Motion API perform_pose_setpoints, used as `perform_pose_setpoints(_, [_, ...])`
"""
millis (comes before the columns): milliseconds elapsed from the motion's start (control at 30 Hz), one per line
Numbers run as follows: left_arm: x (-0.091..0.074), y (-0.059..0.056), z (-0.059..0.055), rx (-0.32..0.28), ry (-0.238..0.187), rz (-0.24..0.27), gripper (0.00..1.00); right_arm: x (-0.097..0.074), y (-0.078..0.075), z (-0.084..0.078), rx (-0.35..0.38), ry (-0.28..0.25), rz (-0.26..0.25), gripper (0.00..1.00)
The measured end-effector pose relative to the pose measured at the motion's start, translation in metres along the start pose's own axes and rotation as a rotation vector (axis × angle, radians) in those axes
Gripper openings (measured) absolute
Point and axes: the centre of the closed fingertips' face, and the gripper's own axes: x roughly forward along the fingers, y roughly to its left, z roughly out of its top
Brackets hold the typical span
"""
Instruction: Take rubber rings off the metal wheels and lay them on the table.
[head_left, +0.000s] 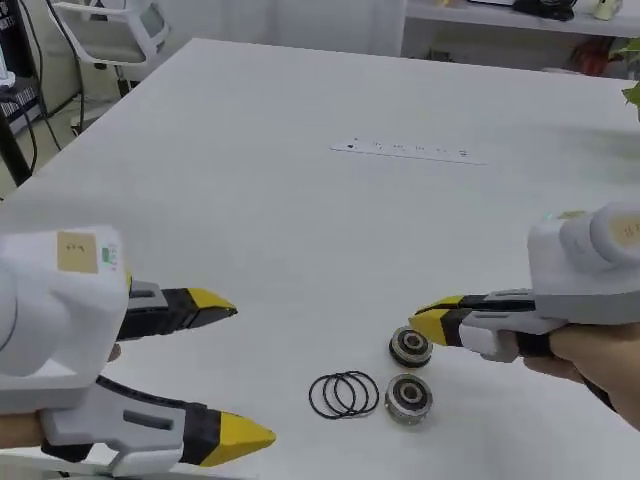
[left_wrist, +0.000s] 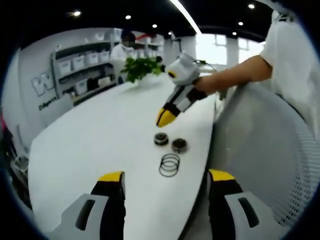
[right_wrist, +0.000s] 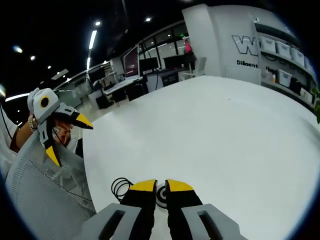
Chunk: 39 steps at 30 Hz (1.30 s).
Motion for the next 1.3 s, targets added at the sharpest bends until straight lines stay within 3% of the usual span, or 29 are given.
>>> perform_pose_setpoints(100, [0.001,-0.003,0.021,0.012,-0.038,-0.026,0.72,-0.003,-0.005,-0.001,0.016,-0.004,-0.016,0.04])
perform_pose_setpoints(300, [0.008,0.004,0.06,0.112,-0.097,-0.052,0.72,-0.007,-0.016,-0.007,0.04,0.001,-0.056,0.04])
perform_pose_setpoints(433, [0.017,0.011,0.07,0.191,-0.073,-0.075,0.72,-0.01,-0.023,-0.017,0.068,0.02,-0.071,0.04])
perform_pose_setpoints(500, [0.023,0.016,0.076,0.198,-0.088,-0.07,0.71,-0.011,-0.026,-0.02,0.078,0.026,-0.08,0.04])
perform_pose_setpoints(700, [0.045,0.023,0.087,0.203,-0.095,-0.1,0.68,-0.011,-0.03,-0.024,0.094,0.037,-0.091,0.05])
perform_pose_setpoints(833, [0.065,0.026,0.094,0.256,-0.07,-0.108,0.62,-0.008,-0.028,-0.032,0.079,0.07,-0.081,0.05])
perform_pose_setpoints(1033, [0.092,0.027,0.106,0.265,-0.103,-0.132,0.61,-0.007,-0.026,-0.036,0.061,0.093,-0.072,0.05])
perform_pose_setpoints(1167, [0.112,0.027,0.104,0.235,-0.128,-0.129,0.59,-0.005,-0.025,-0.04,0.047,0.108,-0.063,0.05])
perform_pose_setpoints(1300, [0.128,0.025,0.09,0.197,-0.098,-0.149,0.54,-0.005,-0.026,-0.043,0.036,0.12,-0.06,0.05])
